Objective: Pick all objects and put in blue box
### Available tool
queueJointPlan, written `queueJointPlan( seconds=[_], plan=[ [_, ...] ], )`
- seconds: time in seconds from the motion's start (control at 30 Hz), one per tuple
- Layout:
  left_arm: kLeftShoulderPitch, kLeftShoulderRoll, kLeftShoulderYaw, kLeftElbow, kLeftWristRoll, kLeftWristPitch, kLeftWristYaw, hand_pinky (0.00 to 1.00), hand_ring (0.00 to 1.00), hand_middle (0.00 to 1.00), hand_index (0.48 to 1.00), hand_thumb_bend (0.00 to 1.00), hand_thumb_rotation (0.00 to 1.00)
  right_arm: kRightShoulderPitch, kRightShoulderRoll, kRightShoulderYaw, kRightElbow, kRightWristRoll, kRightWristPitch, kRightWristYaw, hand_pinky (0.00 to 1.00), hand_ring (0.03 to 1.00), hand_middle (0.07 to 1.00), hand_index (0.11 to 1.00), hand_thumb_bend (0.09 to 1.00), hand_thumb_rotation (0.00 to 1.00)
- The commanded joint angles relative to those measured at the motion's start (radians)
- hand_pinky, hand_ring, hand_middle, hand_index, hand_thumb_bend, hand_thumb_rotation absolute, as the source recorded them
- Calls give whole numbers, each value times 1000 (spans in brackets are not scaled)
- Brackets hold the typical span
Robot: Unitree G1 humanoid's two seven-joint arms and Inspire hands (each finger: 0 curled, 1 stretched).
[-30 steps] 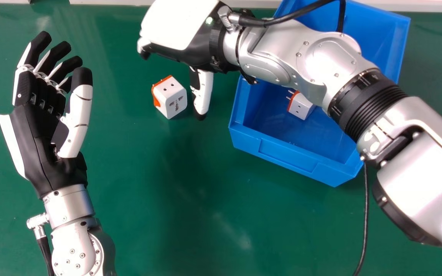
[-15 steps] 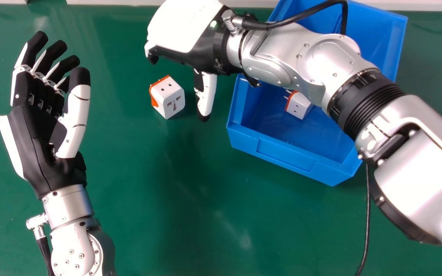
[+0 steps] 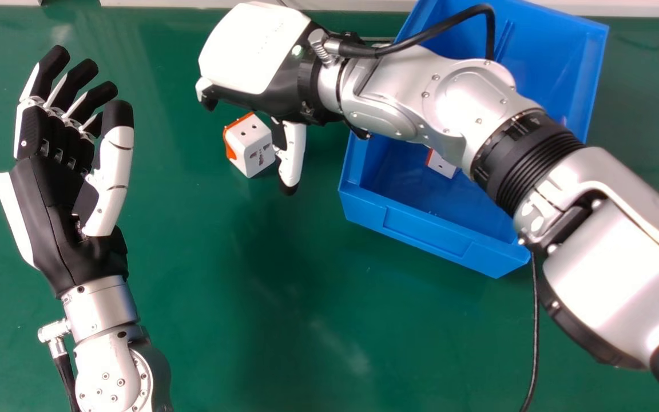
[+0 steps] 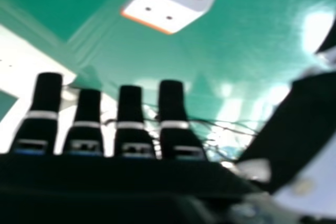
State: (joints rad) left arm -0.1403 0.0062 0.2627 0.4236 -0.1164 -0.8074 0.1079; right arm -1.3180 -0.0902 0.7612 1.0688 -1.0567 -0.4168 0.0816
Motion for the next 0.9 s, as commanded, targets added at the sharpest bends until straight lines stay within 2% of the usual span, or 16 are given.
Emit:
queueJointPlan(
  seconds=[0.0, 0.27, 0.47, 0.53, 0.73, 0.87],
  plan=[
    [5, -4, -3, -18, 17, -27, 1, 657, 714, 775, 802, 633, 386, -39, 15, 0, 9, 19, 14, -17, 697, 859, 834, 774, 928, 383],
    [11, -10, -5, -24, 22, -30, 5, 654, 712, 776, 802, 637, 395, -48, 43, 14, 45, 17, 36, -2, 735, 879, 852, 801, 924, 364],
    [14, -21, -3, -30, 23, -32, 17, 648, 708, 775, 799, 637, 394, -47, 59, 11, 81, 31, 43, -5, 732, 875, 847, 801, 924, 356],
    [16, -24, -3, -33, 27, -33, 22, 644, 704, 771, 795, 640, 394, -48, 63, 13, 91, 32, 47, -2, 767, 886, 857, 805, 915, 347],
    [25, -26, -5, -32, 28, -40, 21, 645, 703, 770, 795, 643, 396, -52, 77, 19, 131, 38, 68, -3, 816, 899, 862, 824, 900, 335],
    [33, -33, -7, -44, 31, -36, 26, 645, 703, 769, 794, 641, 395, -58, 84, 29, 157, 34, 85, -9, 801, 894, 857, 833, 899, 334]
  ],
)
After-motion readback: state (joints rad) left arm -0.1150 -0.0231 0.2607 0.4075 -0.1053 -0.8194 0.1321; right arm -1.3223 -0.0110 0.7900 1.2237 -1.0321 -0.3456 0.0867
